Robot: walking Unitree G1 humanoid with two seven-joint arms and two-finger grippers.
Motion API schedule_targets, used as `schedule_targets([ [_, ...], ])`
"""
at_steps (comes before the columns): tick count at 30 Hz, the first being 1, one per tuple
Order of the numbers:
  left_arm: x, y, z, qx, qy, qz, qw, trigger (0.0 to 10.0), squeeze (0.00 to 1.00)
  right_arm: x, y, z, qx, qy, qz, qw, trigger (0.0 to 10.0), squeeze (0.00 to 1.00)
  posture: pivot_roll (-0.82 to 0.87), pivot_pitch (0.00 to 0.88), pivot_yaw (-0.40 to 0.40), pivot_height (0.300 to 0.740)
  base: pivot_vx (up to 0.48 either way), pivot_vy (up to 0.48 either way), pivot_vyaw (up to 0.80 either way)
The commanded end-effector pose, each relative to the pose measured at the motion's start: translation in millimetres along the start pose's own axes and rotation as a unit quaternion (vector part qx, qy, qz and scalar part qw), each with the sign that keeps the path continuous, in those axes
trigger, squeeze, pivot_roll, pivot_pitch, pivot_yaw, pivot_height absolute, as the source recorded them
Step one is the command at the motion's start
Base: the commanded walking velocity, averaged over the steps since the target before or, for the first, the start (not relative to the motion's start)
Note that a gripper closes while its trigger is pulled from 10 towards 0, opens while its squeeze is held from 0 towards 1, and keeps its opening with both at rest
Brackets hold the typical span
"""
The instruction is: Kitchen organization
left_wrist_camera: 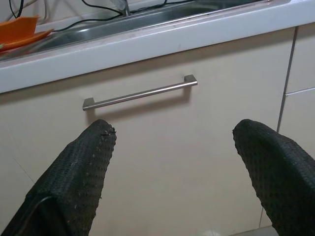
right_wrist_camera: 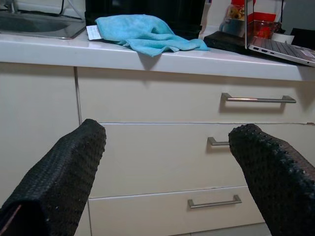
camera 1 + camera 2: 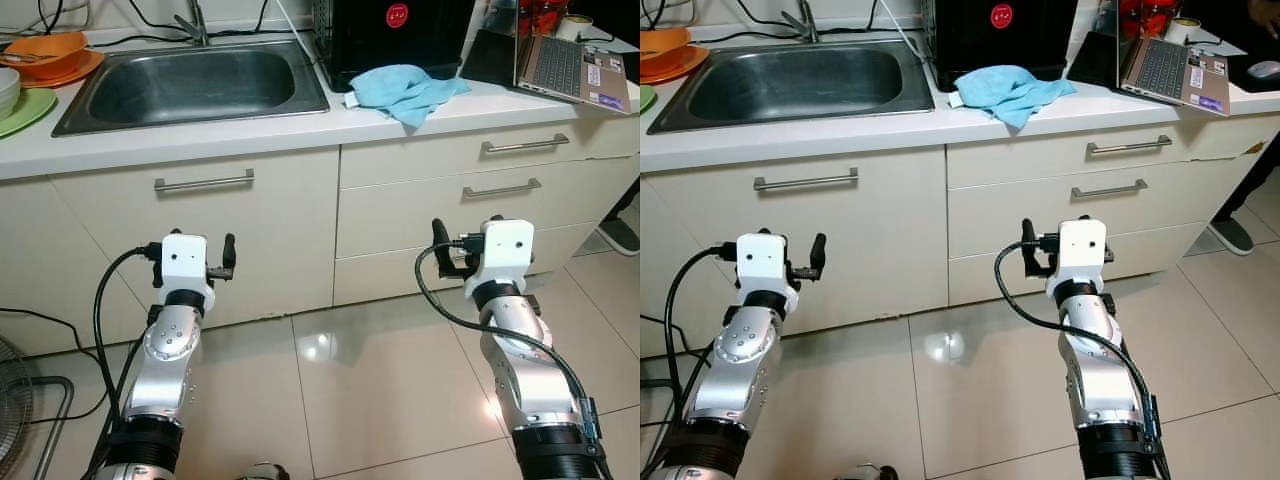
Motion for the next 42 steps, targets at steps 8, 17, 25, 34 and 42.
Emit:
schedule_targets([
  [8, 5.7, -5.7, 0.9, 0.011, 0.009, 0.004, 1.000, 10.0, 0.00, 8.7, -4.3, 0.9, 0.010, 0.019, 0.016, 1.000, 10.0, 0.00, 0.01, 0.028, 0.034, 0.740, 0.000, 0.000, 0.00],
  [17, 11.8, -6.3, 1.9, 0.015, 0.017, 0.003, 1.000, 10.0, 0.00, 10.1, -4.2, 0.7, 0.011, 0.021, 0.017, 1.000, 10.0, 0.00, 0.01, 0.027, 0.033, 0.740, 0.000, 0.000, 0.00],
  [25, 33.4, -3.0, 4.0, 0.010, 0.052, -0.012, 0.999, 10.0, 0.00, 18.8, -7.0, 2.6, 0.013, 0.036, 0.021, 0.999, 10.0, 0.00, 0.01, 0.028, 0.030, 0.740, 0.000, 0.000, 0.00],
  [34, 60.4, -8.5, 5.5, 0.023, 0.087, -0.034, 0.995, 10.0, 0.00, 39.5, -14.3, 3.7, 0.030, 0.069, 0.008, 0.997, 10.0, 0.00, 0.01, 0.032, 0.030, 0.740, 0.000, 0.000, 0.35],
  [42, 63.4, -4.5, -1.4, 0.019, 0.084, -0.047, 0.995, 10.0, 0.00, 57.2, -21.3, 4.8, 0.036, 0.092, 0.020, 0.995, 10.0, 0.00, 0.01, 0.032, 0.032, 0.740, 0.000, 0.000, 0.71],
])
Point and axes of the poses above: a point about 5 cm out from each wrist's last joint towards the gripper, its own z axis pointing out of the wrist towards the gripper, its own x axis along the axis of the wrist's last joint, y = z × x, the point moved 4 cm from there along z, pointing out of the wrist towards the gripper, and after that the axes turned 10 degrees about z, right-handed, at the moved point
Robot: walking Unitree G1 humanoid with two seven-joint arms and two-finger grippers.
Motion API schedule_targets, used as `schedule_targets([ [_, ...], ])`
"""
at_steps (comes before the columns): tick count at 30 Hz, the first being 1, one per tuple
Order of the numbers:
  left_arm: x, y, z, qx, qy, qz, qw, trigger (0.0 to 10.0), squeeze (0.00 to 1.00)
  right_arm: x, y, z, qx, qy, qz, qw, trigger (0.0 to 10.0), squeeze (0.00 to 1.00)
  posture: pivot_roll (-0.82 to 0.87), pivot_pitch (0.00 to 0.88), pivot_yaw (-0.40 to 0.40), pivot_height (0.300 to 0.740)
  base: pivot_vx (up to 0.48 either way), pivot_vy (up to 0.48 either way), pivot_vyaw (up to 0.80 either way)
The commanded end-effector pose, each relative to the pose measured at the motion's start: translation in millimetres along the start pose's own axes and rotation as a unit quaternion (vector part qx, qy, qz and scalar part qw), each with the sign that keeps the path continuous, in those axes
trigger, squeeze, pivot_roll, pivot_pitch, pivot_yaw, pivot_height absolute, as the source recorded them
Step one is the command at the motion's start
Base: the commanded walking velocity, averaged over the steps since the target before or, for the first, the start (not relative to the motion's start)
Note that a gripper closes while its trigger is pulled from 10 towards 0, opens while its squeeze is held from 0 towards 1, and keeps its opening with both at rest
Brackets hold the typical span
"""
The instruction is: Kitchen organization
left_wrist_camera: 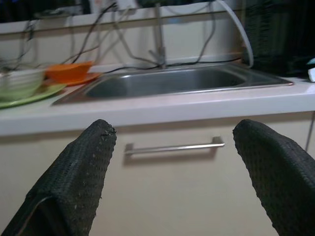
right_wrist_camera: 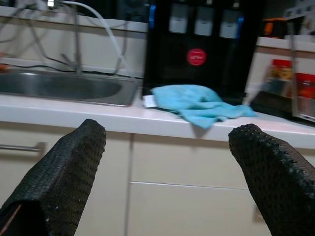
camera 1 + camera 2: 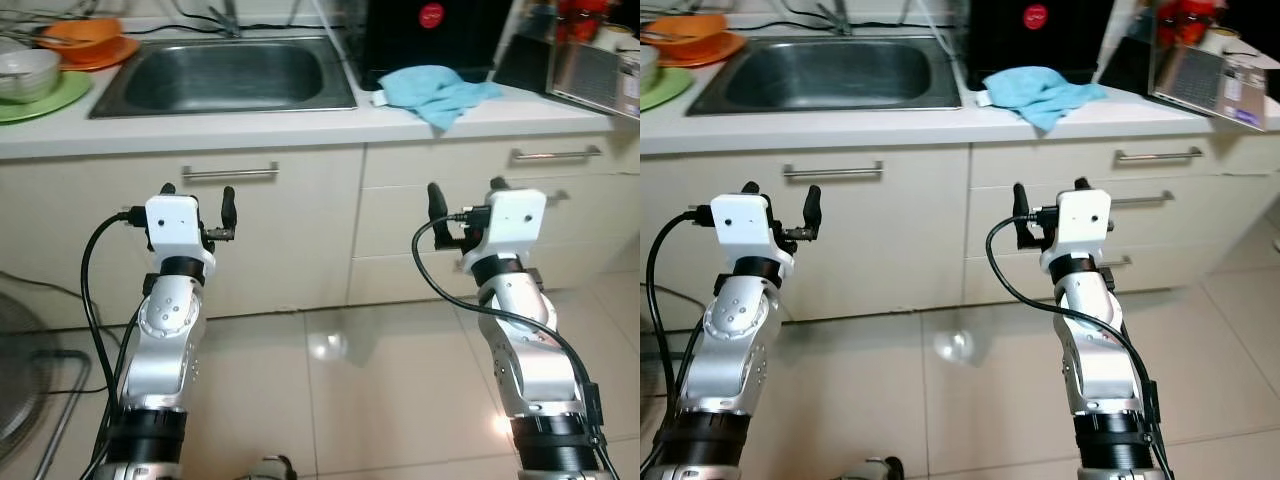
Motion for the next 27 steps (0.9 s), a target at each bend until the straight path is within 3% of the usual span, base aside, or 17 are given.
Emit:
schedule_targets([
  [1, -2.2, 0.2, -1.8, -0.002, -0.007, 0.001, 1.000, 10.0, 0.00, 4.7, -1.0, 1.4, -0.001, 0.005, 0.006, 1.000, 10.0, 0.00, 0.01, 0.032, 0.032, 0.740, 0.000, 0.000, 0.51],
  [6, -2.3, -2.9, -2.4, 0.003, -0.016, -0.002, 1.000, 10.0, 0.00, 4.1, -2.0, 1.1, -0.001, 0.001, 0.009, 1.000, 10.0, 0.00, 0.02, 0.036, 0.028, 0.740, 0.000, 0.106, 0.00],
  [27, -3.4, -2.9, 1.0, 0.002, -0.031, -0.001, 1.000, 10.0, 0.00, 2.7, 0.3, -0.8, -0.011, -0.003, 0.012, 1.000, 10.0, 0.00, 0.01, 0.040, 0.038, 0.740, 0.000, 0.325, 0.00],
])
Point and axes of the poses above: a point about 5 cm out from each wrist's last joint towards the gripper, its own z axis pointing out of the wrist towards the gripper, its own x axis along the axis of the wrist's last joint, y = z × x, the point moved 4 cm from there along z, pointing out of the wrist towards the gripper, and after that the axes turned 10 degrees about z, right-handed, at the moved point
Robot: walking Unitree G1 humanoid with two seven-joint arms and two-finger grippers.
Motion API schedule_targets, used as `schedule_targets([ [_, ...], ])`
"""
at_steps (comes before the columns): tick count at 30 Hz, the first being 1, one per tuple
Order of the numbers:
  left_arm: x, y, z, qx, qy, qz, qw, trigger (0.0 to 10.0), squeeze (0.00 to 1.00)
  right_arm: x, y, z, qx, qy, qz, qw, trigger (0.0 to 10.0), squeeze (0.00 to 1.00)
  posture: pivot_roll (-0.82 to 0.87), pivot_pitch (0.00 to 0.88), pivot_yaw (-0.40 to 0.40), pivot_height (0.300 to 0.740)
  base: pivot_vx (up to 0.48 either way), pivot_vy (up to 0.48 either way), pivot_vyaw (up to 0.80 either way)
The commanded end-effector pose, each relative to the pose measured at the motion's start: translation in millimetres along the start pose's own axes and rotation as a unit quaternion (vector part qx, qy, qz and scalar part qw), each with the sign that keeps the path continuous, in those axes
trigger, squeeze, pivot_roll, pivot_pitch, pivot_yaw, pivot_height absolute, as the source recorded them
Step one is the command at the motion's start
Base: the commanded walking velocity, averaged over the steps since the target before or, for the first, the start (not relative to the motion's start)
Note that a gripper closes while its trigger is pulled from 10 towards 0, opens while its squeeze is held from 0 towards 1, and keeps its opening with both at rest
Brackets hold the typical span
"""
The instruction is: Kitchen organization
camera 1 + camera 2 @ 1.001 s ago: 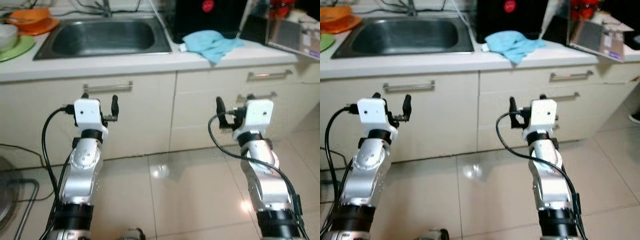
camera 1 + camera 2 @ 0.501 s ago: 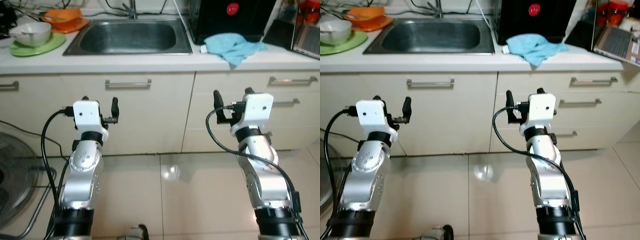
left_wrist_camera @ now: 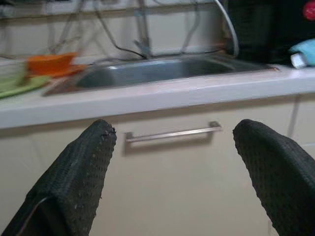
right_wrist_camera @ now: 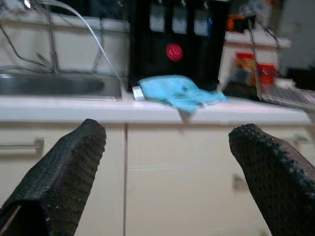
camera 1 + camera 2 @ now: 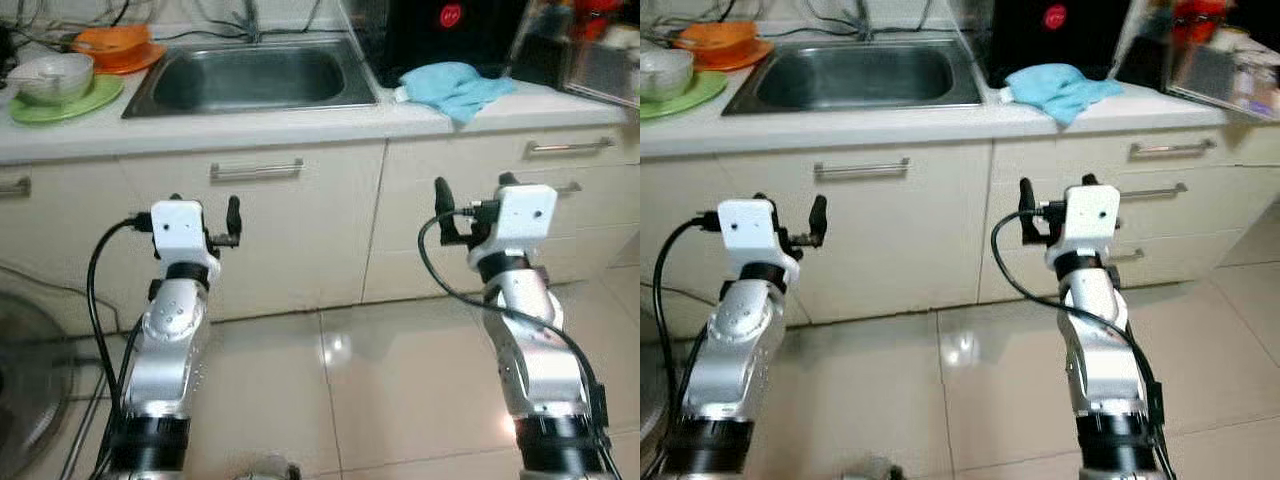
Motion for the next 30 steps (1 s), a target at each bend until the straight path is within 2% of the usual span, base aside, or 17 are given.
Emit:
schedule_targets([
  [1, 0.7, -0.7, 0.7, 0.003, -0.004, 0.000, 1.000, 10.0, 0.00, 4.9, -0.3, 1.4, 0.002, 0.005, -0.001, 1.000, 10.0, 0.00, 0.01, 0.040, 0.038, 0.740, 0.000, 0.409, 0.00],
  [5, 0.4, -0.2, 0.9, 0.003, -0.005, 0.001, 1.000, 10.0, 0.00, 4.8, 0.0, 1.2, 0.001, 0.004, -0.001, 1.000, 10.0, 0.00, 0.01, 0.041, 0.039, 0.740, 0.000, 0.431, 0.00],
  [11, 4.3, 2.7, 0.5, -0.005, 0.006, 0.012, 1.000, 10.0, 0.00, 5.0, -0.3, 0.8, 0.004, 0.005, -0.007, 1.000, 10.0, 0.00, 0.01, 0.040, 0.040, 0.740, 0.000, 0.000, 0.00],
  [15, 8.4, 2.3, 1.8, -0.002, 0.012, 0.003, 1.000, 10.0, 0.00, 8.1, -5.3, 0.6, 0.017, 0.013, -0.011, 1.000, 10.0, 0.00, 0.01, 0.038, 0.040, 0.740, 0.000, 0.000, 0.00],
  [25, 14.3, -0.8, 4.1, 0.007, 0.021, 0.000, 1.000, 10.0, 0.00, 8.3, -5.3, 1.2, 0.019, 0.011, -0.010, 1.000, 10.0, 0.00, 0.01, 0.034, 0.036, 0.740, 0.000, 0.000, 0.77],
  [30, 15.2, -1.6, 4.0, 0.009, 0.022, -0.002, 1.000, 10.0, 0.00, 7.3, -5.2, 1.7, 0.018, 0.009, -0.005, 1.000, 10.0, 0.00, 0.01, 0.032, 0.034, 0.740, 0.049, 0.000, 0.00],
])
Point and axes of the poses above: a point about 5 cm out from each wrist's last joint towards the gripper, its own z axis pointing out of the wrist towards the gripper, its own x axis along the axis of the wrist's last joint, y = z × x, the point moved 4 cm from there along z, pointing out of the wrist towards the gripper, and after that the axes turned 10 degrees about z, right-handed, at the moved point
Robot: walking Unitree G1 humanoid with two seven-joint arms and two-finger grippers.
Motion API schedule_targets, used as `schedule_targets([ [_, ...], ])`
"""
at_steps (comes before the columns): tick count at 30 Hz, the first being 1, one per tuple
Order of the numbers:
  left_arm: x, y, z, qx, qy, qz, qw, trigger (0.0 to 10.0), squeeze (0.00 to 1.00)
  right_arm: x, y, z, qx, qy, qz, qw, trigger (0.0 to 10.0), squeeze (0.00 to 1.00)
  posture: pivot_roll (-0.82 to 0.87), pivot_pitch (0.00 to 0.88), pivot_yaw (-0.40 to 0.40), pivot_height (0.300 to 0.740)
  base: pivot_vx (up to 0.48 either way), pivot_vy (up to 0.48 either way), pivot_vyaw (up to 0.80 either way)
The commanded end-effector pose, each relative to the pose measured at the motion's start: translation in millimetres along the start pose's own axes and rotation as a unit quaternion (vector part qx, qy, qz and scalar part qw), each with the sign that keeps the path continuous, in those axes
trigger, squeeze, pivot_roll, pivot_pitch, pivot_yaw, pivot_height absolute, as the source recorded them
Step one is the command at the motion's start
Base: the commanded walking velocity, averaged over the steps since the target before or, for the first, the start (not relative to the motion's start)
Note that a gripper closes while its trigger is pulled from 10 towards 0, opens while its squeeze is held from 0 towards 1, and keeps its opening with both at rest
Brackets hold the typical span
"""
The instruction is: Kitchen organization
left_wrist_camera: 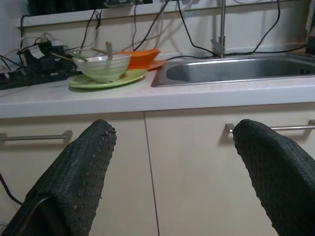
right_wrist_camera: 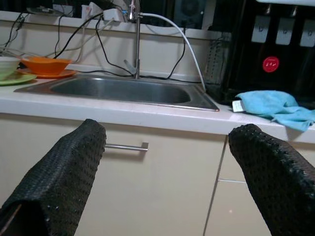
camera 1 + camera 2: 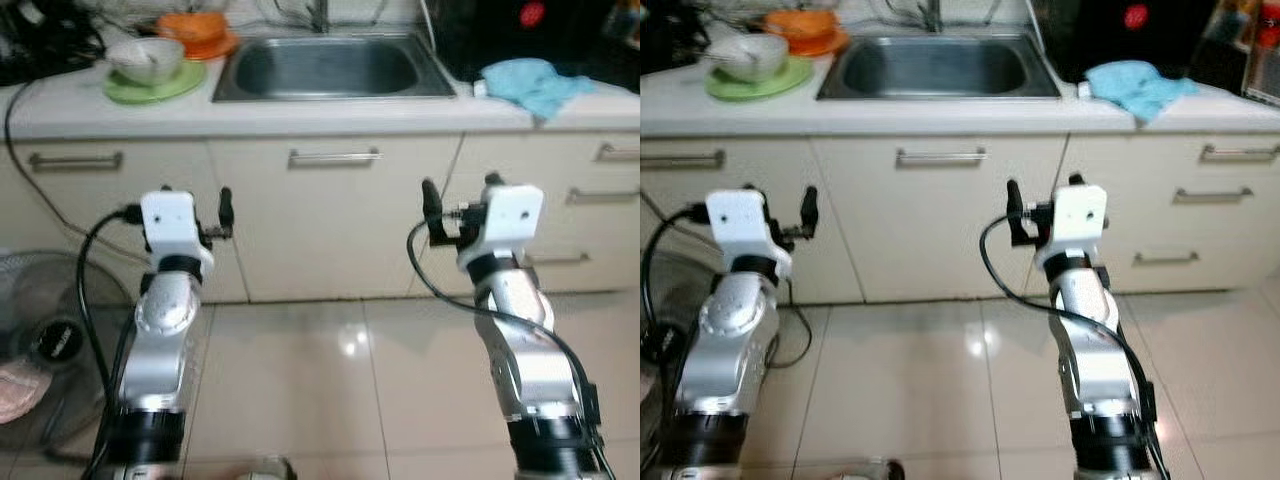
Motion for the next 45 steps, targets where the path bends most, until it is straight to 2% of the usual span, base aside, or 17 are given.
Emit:
schedule_targets([
  [1, 6.0, 1.1, 1.5, 0.000, 0.009, -0.002, 1.000, 10.0, 0.00, 2.2, 3.9, -0.6, -0.005, 0.001, 0.002, 1.000, 10.0, 0.00, 0.01, 0.032, 0.034, 0.740, 0.244, 0.000, 0.00],
  [11, 16.7, 1.6, 3.7, 0.000, 0.025, -0.013, 1.000, 10.0, 0.00, 7.0, -1.0, 0.0, 0.008, 0.011, -0.004, 1.000, 10.0, 0.00, 0.01, 0.028, 0.035, 0.740, 0.287, 0.000, 0.00],
  [20, 16.0, 1.4, 3.5, -0.001, 0.025, -0.013, 1.000, 10.0, 0.00, 7.9, -6.5, -1.2, 0.022, 0.014, -0.015, 1.000, 10.0, 0.00, 0.01, 0.031, 0.035, 0.740, 0.303, 0.000, 0.00],
  [45, 21.7, 2.4, 6.3, 0.001, 0.033, -0.016, 0.999, 10.0, 0.00, 12.4, -14.3, 0.5, 0.042, 0.023, -0.025, 0.999, 10.0, 0.00, 0.01, 0.025, 0.031, 0.740, 0.452, 0.000, 0.00],
])
Point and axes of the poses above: a point about 5 cm out from each wrist's last joint towards the gripper, its own z axis pointing out of the wrist towards the gripper, its own x axis along the axis of the wrist's last joint, y = z × x, the point moved 4 cm from there along z, pointing out of the wrist towards the gripper, and after that the axes turned 10 degrees about z, right-handed, at the moved point
